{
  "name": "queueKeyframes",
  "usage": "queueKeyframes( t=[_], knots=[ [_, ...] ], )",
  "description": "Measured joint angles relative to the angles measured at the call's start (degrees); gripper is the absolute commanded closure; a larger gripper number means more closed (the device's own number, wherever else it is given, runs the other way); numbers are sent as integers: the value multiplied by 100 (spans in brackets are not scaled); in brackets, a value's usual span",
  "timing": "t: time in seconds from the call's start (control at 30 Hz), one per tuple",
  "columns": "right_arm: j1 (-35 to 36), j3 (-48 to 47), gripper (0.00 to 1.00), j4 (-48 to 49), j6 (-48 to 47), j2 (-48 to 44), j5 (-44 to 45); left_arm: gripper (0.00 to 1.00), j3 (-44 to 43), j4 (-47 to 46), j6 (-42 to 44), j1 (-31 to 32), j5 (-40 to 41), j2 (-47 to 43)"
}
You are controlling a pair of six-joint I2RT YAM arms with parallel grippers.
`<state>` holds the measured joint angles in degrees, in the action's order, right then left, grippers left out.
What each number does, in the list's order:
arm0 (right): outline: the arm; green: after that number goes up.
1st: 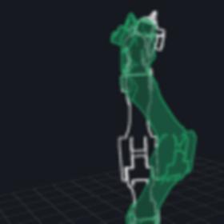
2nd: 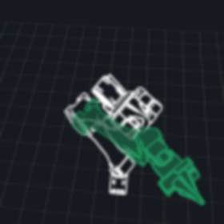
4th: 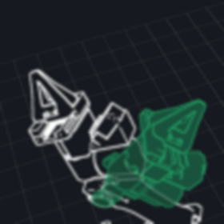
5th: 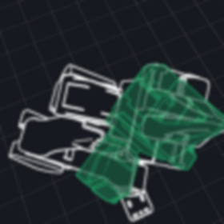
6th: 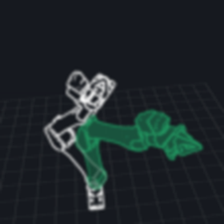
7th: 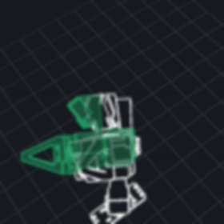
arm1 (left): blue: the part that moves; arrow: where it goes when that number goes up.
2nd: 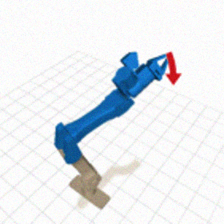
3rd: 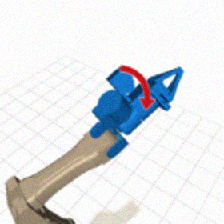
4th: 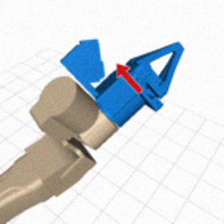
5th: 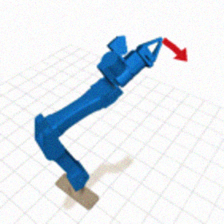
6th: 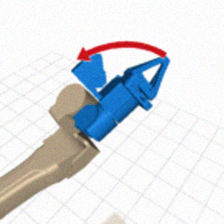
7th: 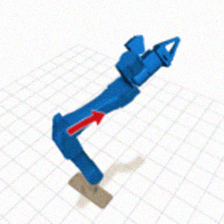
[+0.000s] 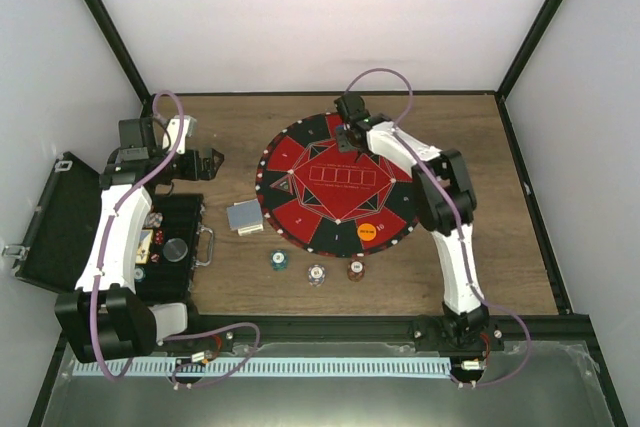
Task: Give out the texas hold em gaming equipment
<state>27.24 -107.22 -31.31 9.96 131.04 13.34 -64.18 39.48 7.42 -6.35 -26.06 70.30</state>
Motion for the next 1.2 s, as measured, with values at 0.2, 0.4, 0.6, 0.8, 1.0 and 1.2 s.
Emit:
queueKeyframes(
  t=[0.2,0.4,0.6,0.8,1.0,1.2],
  knots=[
    [555,2273,50,131,389,-2184,13,0,0,13,15,0,-11,-48],
    [1320,4378,60,52,1102,-3532,-293,0,0,46,35,0,-24,-72],
    [1523,5506,64,-236,1740,-4022,-533,0,0,52,50,0,-61,-144],
    [1635,5563,65,-223,1908,-4068,-603,0,-2,59,52,0,-63,-258],
    [1661,5545,65,-175,1906,-3853,-575,0,-2,96,52,0,-81,-278],
    [1687,5342,68,-168,1908,-3556,-214,0,-114,199,55,-2,-92,-295]
  ],
)
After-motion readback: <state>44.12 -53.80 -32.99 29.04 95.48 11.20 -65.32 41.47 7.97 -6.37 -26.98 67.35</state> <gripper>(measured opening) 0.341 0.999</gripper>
